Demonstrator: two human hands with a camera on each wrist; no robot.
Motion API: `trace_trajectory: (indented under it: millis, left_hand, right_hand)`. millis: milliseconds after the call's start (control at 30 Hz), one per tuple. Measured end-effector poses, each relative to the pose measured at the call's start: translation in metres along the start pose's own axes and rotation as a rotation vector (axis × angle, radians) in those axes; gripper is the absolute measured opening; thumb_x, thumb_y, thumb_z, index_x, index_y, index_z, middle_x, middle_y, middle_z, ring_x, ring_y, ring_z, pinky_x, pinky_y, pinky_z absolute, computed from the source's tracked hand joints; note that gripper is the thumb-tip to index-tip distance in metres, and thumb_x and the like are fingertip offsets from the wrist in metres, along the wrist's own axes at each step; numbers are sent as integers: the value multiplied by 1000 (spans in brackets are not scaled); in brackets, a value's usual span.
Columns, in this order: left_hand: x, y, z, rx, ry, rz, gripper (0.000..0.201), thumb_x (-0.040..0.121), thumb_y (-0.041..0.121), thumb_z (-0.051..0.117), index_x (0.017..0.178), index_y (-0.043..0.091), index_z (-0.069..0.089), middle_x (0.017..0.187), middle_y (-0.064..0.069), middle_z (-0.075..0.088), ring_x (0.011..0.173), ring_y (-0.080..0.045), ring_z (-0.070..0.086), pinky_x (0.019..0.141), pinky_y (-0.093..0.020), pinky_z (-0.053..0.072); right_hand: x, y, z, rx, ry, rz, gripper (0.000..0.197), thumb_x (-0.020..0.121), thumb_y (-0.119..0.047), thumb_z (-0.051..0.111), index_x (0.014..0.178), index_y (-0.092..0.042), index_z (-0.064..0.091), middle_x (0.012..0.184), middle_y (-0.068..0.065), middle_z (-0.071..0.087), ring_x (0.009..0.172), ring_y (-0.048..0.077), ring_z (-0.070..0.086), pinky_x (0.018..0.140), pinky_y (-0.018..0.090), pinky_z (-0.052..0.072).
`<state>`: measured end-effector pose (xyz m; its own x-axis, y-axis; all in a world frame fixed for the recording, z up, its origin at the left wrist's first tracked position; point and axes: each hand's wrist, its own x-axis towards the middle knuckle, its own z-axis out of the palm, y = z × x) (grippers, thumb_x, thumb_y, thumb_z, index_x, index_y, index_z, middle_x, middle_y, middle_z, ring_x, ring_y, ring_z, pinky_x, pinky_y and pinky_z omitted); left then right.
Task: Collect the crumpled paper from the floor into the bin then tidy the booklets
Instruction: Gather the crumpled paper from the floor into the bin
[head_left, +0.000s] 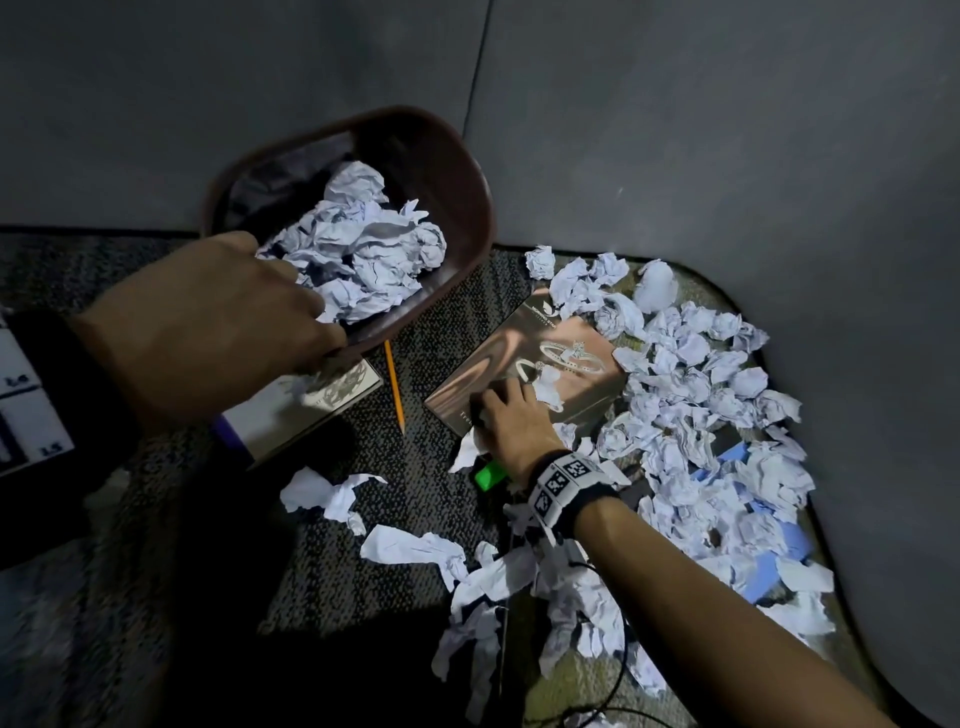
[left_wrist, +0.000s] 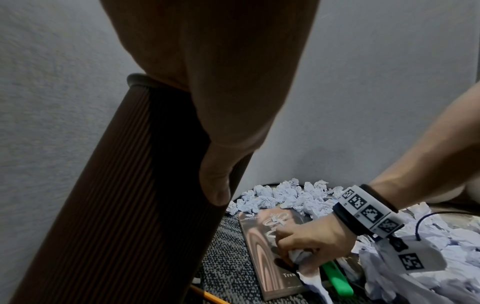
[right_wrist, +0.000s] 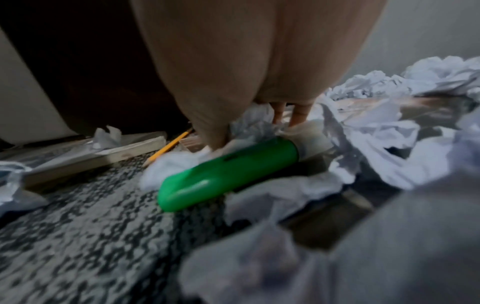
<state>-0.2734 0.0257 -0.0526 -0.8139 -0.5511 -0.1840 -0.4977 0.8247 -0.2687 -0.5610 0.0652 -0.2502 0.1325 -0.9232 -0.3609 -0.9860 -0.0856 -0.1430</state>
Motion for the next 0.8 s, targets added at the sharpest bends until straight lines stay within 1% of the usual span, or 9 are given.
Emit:
trace_trajectory:
  millis: [167,333,400,467,500,567,600,700,800]
  left_hand:
    - [-4,0,-2,11,-1,0,25,51,10,57,72,20,66,58,1,57,56,-26,59,53,-33,30]
    - [-4,0,-1,32,-10,10,26,51,10,55,72,21,66,58,0,58,56,-26,59,55,-32,26]
    - [-3,-1,0,39,-15,6,27,50,10,57,72,21,67,58,0,57,56,-26,59,55,-32,27]
    - [-1,-1,1,45,-27,10,31,45,10,66,74,21,68,58,1,58,57,-25,60,56,-31,26]
    - [-1,-2,2,47,-31,14,34,42,11,70,75,21,69,59,1,59,57,-25,59,56,-31,26]
    - [1,-3,3,44,-31,12,36,42,13,74,76,21,69,60,2,59,57,-24,59,56,-30,26]
    - [1,-3,5,42,-27,7,35,43,14,75,76,22,69,60,2,59,58,-24,59,56,-30,26]
    - [2,-5,9,40,-24,-6,34,46,17,76,78,24,68,63,4,60,60,-24,60,56,-31,26]
    - [2,-4,11,35,-22,-8,34,46,18,78,78,24,68,63,3,61,62,-24,61,58,-30,22]
  right_hand:
    - [1,24,-6,53,36,70,43,90,-25,57,131,-15,49,129,8,42,115,24,40,102,38,40]
    - [-9,60,-13,164,254,142,35,86,-17,62,119,-9,53,129,13,43,119,30,40,104,47,39]
    - [-16,62,-13,183,331,155,36,87,-27,57,118,-10,52,131,13,41,120,30,39,104,48,40]
    - [-23,54,-13,166,263,191,56,86,-56,47,126,-16,45,139,12,34,128,30,33,109,53,35]
    - [-24,49,-12,109,183,205,77,80,-73,41,137,-21,36,148,11,24,136,33,24,113,58,25]
    - [-19,44,-10,-9,43,228,115,60,-95,32,151,-32,-1,159,9,-11,145,35,-6,110,60,-5]
    - [-14,44,-10,-25,-5,245,126,52,-99,33,148,-37,-19,154,8,-26,142,36,-18,106,59,-11]
    - [1,54,-12,10,-110,297,137,46,-95,51,139,-41,-35,150,9,-37,141,40,-20,108,66,-3]
    - [4,70,-9,-13,-134,293,128,56,-92,50,149,-32,-14,159,7,-16,146,39,-7,111,65,8]
